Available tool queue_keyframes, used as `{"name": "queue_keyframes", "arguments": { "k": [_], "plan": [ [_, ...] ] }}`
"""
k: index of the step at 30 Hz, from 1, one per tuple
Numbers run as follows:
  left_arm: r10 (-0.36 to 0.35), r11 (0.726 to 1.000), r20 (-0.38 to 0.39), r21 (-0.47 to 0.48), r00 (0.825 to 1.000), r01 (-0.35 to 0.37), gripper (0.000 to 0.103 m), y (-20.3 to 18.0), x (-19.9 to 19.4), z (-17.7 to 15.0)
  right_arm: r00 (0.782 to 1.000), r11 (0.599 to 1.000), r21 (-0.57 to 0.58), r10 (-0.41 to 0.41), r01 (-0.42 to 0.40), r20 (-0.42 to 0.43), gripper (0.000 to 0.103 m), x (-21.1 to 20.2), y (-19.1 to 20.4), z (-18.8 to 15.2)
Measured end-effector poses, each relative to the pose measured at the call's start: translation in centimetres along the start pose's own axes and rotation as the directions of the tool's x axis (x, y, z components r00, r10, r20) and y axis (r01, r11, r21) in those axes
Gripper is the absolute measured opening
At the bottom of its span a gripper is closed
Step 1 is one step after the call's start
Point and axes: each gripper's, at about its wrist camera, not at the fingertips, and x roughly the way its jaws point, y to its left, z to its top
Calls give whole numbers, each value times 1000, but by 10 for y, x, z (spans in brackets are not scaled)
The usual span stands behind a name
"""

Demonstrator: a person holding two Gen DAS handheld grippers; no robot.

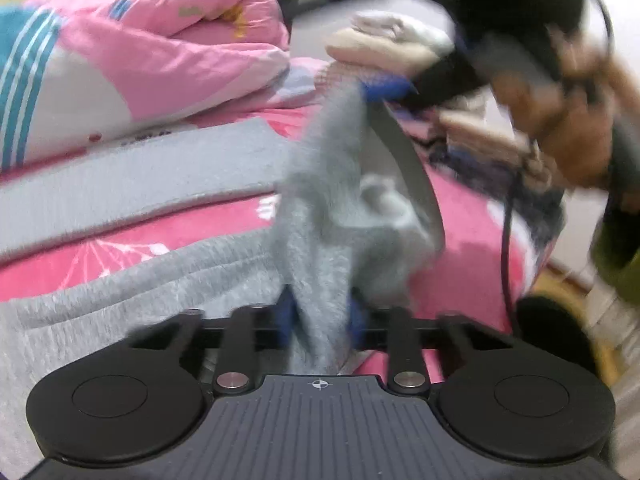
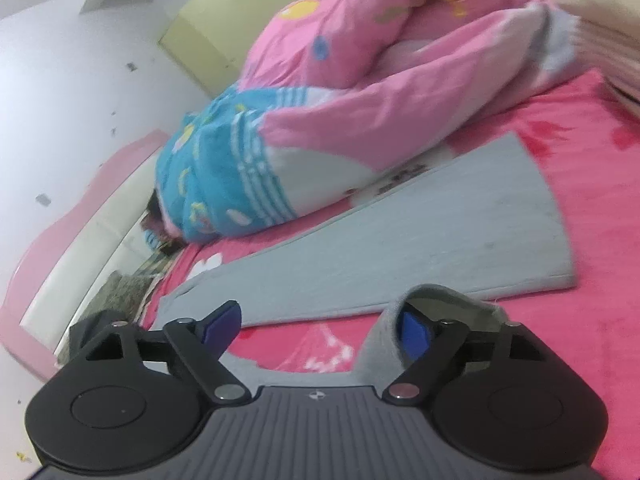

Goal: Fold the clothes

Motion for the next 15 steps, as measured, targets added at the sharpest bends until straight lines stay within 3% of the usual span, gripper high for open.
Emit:
{"name": "queue_keyframes", "arguments": {
  "k": [2, 3, 4, 5, 6, 7, 9, 12, 15],
  "plan": [
    [-82, 981, 27, -175, 996, 86, 12, 25, -6, 9, 1000, 999, 27, -28, 28, 9, 91, -5, -19, -2],
    [-127, 948, 50, -288, 991, 136, 11, 43, -9, 13, 999, 998, 45, -44, 44, 17, 91, -8, -28, -3],
    [-163, 892, 80, -414, 983, 182, 11, 64, -10, 15, 998, 996, 64, -59, 57, 24, 91, -10, -38, -5],
    [-189, 822, 109, -526, 976, 218, 10, 84, -9, 15, 998, 994, 90, -60, 58, 28, 91, -12, -49, -7],
    [-210, 732, 141, -633, 967, 251, 10, 106, -8, 13, 998, 992, 116, -61, 57, 32, 91, -15, -60, -10],
    [-228, 618, 169, -736, 959, 277, 10, 129, -3, 7, 998, 988, 146, -59, 53, 38, 91, -17, -70, -13],
    [-243, 423, 195, -860, 950, 284, 10, 164, 8, -7, 997, 977, 210, -50, 39, 50, 91, -21, -89, -18],
    [-211, 309, 178, -921, 961, 239, 10, 188, 16, -24, 996, 959, 284, -33, 9, 81, 91, -31, -111, -30],
    [-210, 281, 188, -928, 959, 244, 10, 192, 18, -30, 994, 946, 323, -3, -31, 105, 91, -41, -122, -47]
  ]
}}
